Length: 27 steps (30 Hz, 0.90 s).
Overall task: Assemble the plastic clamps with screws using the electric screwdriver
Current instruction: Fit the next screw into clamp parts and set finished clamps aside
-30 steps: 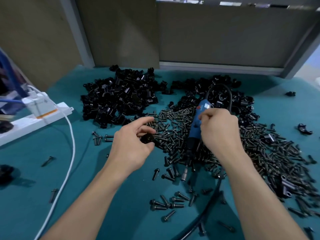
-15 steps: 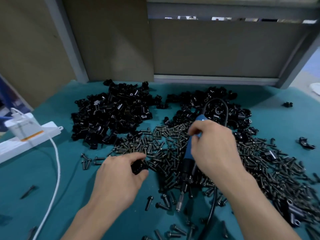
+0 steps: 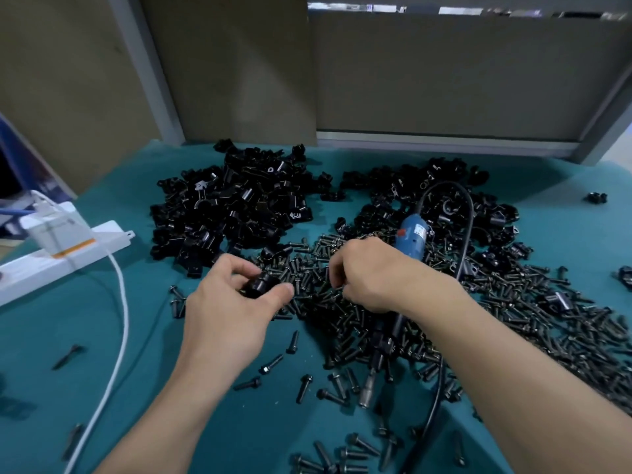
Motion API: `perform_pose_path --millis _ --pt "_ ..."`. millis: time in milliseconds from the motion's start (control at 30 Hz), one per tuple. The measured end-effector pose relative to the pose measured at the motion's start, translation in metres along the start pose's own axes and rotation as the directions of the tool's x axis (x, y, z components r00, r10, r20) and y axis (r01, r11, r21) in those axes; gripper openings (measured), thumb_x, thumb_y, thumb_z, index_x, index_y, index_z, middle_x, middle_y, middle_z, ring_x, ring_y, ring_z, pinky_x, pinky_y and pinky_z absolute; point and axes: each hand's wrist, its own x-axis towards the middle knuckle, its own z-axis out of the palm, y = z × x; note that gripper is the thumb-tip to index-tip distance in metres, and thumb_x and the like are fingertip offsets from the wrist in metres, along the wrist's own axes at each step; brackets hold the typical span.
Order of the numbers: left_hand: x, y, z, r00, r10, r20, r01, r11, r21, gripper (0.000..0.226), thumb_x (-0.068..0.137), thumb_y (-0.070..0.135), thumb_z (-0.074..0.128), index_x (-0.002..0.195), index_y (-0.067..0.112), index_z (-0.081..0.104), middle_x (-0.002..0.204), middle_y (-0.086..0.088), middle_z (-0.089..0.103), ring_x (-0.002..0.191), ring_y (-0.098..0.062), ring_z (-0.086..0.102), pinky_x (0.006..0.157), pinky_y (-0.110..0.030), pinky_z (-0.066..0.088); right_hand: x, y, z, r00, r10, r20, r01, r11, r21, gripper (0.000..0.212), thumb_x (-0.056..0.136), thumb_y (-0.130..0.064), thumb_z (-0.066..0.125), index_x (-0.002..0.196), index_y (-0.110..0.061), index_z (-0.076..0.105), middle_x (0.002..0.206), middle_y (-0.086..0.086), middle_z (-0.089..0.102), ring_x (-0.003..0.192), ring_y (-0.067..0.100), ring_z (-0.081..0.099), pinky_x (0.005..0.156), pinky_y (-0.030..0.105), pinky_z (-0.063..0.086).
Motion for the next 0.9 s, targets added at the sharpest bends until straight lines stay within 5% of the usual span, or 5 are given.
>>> perform_pose_path --millis 200,400,600,767,900 --pt "0.010 -0.012 0.000 0.990 -0.043 0.137 0.066 0.984 -0.167 0.036 0.066 0.012 0.094 0.082 0.034 0.071 0.079 0.012 0.077 0.076 -0.015 0.074 0.071 -0.037 0.061 -0.016 0.001 0.013 0.977 0.073 -0.201 -0.053 0.993 0.103 0.030 0.090 -0.001 0.063 0.089 -0.028 0.075 0.086 0.000 0.074 0.082 0.024 0.069 0.079 0.033 0.055" --pt "0.010 -0.007 0.000 0.998 -0.011 0.058 0.023 0.977 -0.213 0.031 0.065 0.023 0.095 0.085 0.041 0.078 0.077 0.014 0.077 0.070 -0.015 0.075 0.076 -0.048 0.065 -0.025 -0.002 0.019 0.921 0.063 -0.384 -0.082 0.996 -0.033 0.023 0.086 -0.007 0.066 0.090 -0.027 0.076 0.096 0.001 0.072 0.094 0.024 0.059 0.094 0.036 0.039" --pt "0.011 -0.007 0.001 0.999 -0.041 0.035 0.048 0.972 -0.231 0.030 0.065 0.027 0.095 0.086 0.042 0.078 0.079 0.012 0.078 0.074 -0.019 0.076 0.075 -0.048 0.065 -0.025 -0.019 0.014 0.970 0.110 -0.217 -0.127 0.990 -0.065 0.003 0.090 -0.024 0.069 0.092 -0.021 0.068 0.087 0.001 0.067 0.081 0.027 0.061 0.093 0.040 0.045" --pt "0.010 -0.006 0.001 0.999 -0.040 0.036 0.048 0.968 -0.247 0.031 0.062 0.027 0.094 0.085 0.041 0.078 0.080 0.011 0.078 0.075 -0.017 0.075 0.078 -0.045 0.064 -0.027 -0.044 0.010 0.974 0.116 -0.194 -0.149 0.975 -0.167 0.034 0.082 -0.008 0.063 0.069 -0.016 0.032 0.064 0.002 0.039 0.055 0.019 0.032 0.081 0.039 0.029" --pt "0.007 -0.002 0.001 0.999 -0.013 0.052 0.026 0.964 -0.264 0.032 0.064 0.023 0.093 0.082 0.044 0.077 0.075 0.016 0.076 0.069 -0.010 0.073 0.071 -0.034 0.062 -0.032 -0.044 0.015 0.965 0.116 -0.235 -0.150 0.980 -0.131 0.027 0.084 -0.005 0.062 0.072 -0.015 0.040 0.065 0.001 0.041 0.056 0.020 0.033 0.077 0.038 0.037"
